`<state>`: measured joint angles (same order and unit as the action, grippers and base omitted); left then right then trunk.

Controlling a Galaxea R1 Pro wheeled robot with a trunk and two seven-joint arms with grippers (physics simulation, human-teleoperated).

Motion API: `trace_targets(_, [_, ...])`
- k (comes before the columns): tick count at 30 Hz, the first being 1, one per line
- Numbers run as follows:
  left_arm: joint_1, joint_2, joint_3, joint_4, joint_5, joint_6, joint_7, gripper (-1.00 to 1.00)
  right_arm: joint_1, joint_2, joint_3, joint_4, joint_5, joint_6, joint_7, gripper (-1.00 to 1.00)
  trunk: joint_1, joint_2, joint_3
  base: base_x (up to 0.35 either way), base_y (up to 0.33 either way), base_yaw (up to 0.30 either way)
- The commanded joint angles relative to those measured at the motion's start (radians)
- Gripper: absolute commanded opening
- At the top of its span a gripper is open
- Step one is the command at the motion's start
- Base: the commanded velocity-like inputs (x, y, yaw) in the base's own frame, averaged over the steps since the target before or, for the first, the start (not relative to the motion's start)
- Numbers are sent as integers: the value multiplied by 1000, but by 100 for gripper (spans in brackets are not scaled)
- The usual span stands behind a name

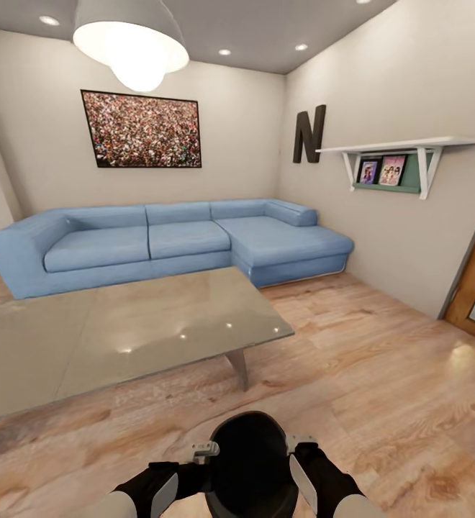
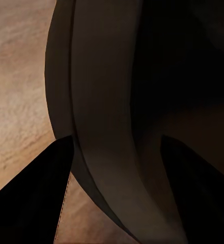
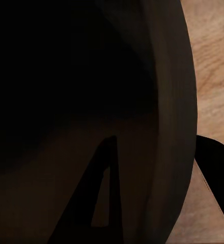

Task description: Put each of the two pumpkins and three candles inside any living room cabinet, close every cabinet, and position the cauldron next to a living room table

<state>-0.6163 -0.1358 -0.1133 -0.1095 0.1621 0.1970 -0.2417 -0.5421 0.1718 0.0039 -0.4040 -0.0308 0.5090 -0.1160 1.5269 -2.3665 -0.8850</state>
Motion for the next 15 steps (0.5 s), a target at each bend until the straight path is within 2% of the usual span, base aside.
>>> trace_targets(1, [0, 1, 4, 2, -13, 4, 1, -100, -1, 0, 7, -4, 20, -6, -8, -100, 0, -1, -1, 278, 0, 0])
trace_targets(6, [0, 1, 4, 2, -13, 4, 1, -100, -1, 0, 7, -4, 20, -6, -8, -100, 0, -1, -1, 201, 0, 0])
trace_targets(15, [0, 2, 4, 1, -13, 4, 1, -100, -1, 0, 7, -4, 20, -6, -8, -100, 0, -1, -1, 28, 0, 0])
